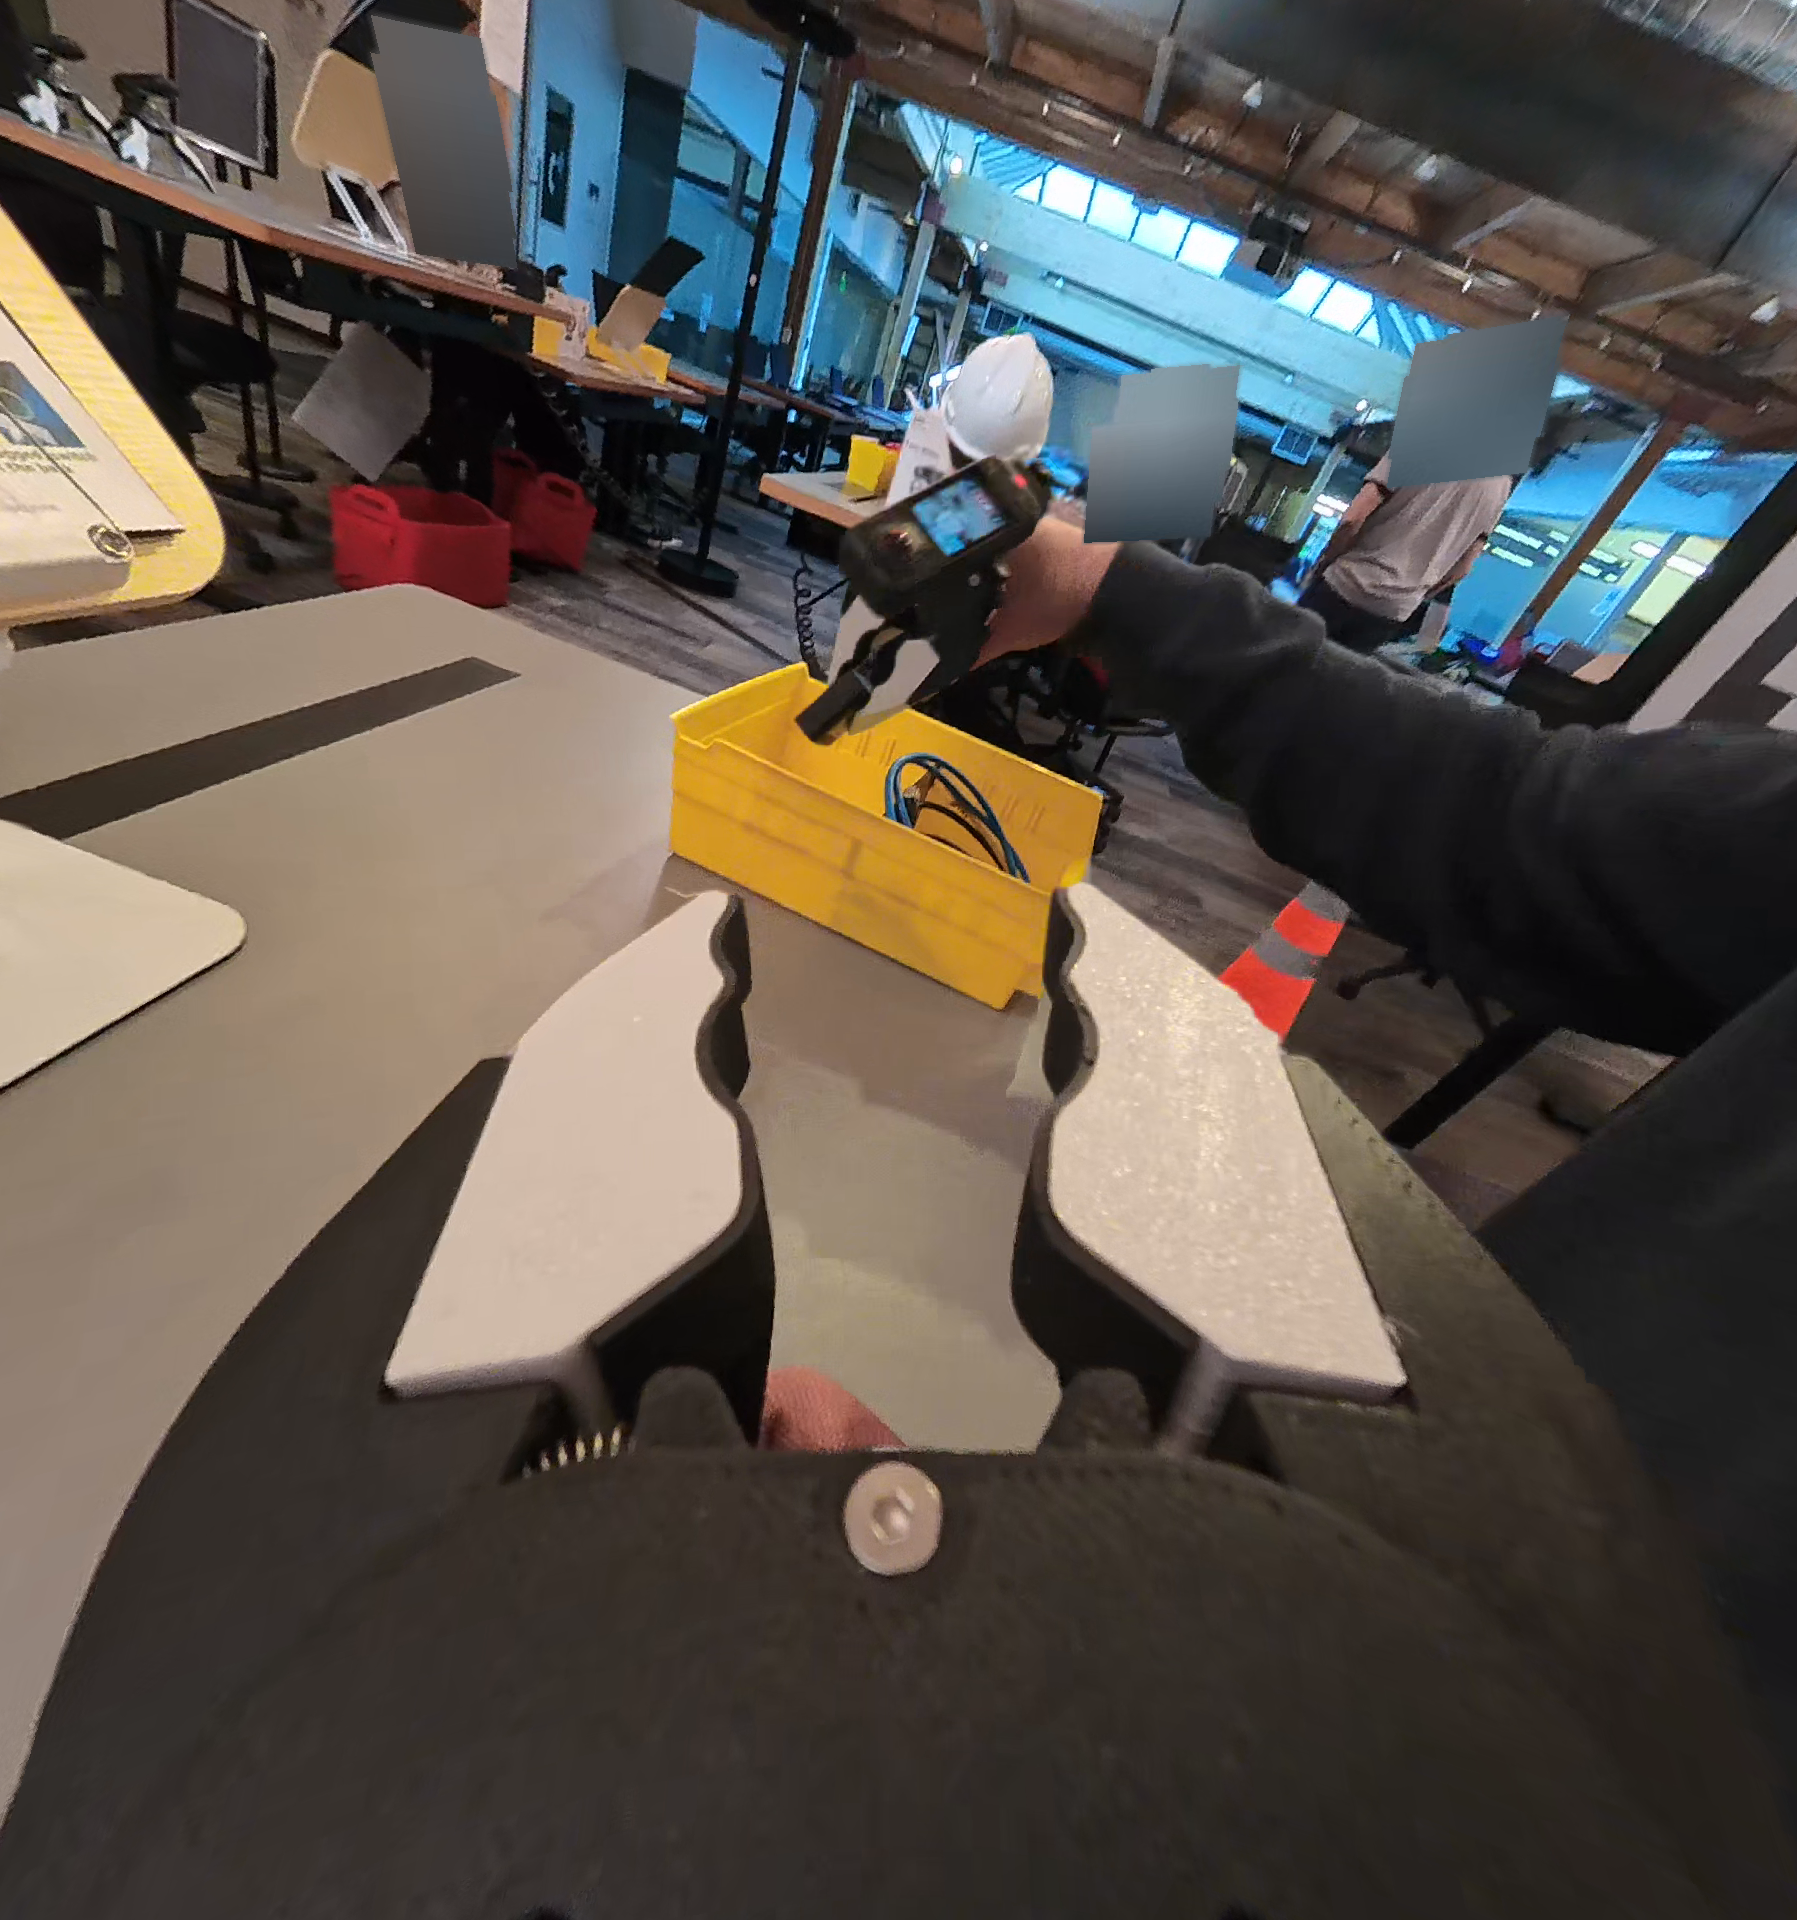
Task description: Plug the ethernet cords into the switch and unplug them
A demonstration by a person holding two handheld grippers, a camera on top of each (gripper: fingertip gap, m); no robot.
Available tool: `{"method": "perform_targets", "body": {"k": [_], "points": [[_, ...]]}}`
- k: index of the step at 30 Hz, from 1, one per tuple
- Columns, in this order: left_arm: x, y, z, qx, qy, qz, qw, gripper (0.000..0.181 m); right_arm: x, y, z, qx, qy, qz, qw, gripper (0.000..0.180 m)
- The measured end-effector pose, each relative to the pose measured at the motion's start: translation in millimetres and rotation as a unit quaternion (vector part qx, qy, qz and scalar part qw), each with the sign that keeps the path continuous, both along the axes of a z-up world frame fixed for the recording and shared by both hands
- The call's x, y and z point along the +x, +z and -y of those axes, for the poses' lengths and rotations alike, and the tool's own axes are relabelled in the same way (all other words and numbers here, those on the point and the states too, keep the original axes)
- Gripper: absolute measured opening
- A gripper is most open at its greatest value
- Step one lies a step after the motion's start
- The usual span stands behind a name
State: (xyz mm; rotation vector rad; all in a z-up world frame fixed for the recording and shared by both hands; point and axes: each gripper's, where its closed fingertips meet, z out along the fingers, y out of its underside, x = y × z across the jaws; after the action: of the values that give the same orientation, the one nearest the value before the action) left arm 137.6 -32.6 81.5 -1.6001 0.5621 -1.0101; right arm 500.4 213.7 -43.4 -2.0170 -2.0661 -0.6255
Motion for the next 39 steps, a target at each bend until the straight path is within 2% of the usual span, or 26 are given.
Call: {"method": "perform_targets", "body": {"k": [1, 5, 9, 13, 22, 25, 29, 31, 34, 36, 39], "points": [[1, -2, -1, 0.0, 0.003, -0.008, 1.0, 0.054, 8, -13, -3, -0.017, -0.009, 0.019, 1.0, 0.022], [0, -6, -5, -0.004, 0.009, -0.019, 1.0, 0.054, 21, -51, -24, -0.033, -0.024, 0.066, 0.997, 0.023], [-4, -11, -9, -0.014, 0.015, -0.017, 1.0, 0.054, 29, -72, -42, -0.022, -0.027, 0.101, 0.994, 0.022], [-7, -14, -12, -0.018, 0.017, -0.016, 1.0, 0.054, 31, -89, -40, -0.043, -0.026, 0.115, 0.992, 0.023], [-6, -13, -12, -0.013, 0.013, -0.023, 1.0, 0.054, 26, -76, -15, -0.111, -0.033, 0.118, 0.986, 0.034], [-6, -10, -10, -0.007, 0.013, -0.027, 1.0, 0.054, 25, -73, -4, -0.137, -0.024, 0.114, 0.984, 0.026], [-6, -5, -8, 0.0, 0.014, -0.035, 0.999, 0.054, 33, -68, -4, -0.129, -0.035, 0.123, 0.983, 0.021], [-11, -2, -7, 0.008, 0.025, -0.057, 0.998, 0.055, 26, -53, -13, -0.093, -0.051, 0.07, 0.992, 0.022], [-38, 11, -7, 0.03, 0.08, -0.128, 0.988, 0.064, 24, -13, -22, -0.021, -0.097, -0.042, 0.994, 0.029], [-72, 28, -3, 0.044, 0.136, -0.162, 0.976, 0.069, 40, 16, -24, 0.026, -0.143, -0.106, 0.984, 0.04], [-146, 49, 10, 0.047, 0.244, -0.194, 0.949, 0.069, 68, 36, -18, 0.054, -0.194, -0.226, 0.953, 0.075]]}}
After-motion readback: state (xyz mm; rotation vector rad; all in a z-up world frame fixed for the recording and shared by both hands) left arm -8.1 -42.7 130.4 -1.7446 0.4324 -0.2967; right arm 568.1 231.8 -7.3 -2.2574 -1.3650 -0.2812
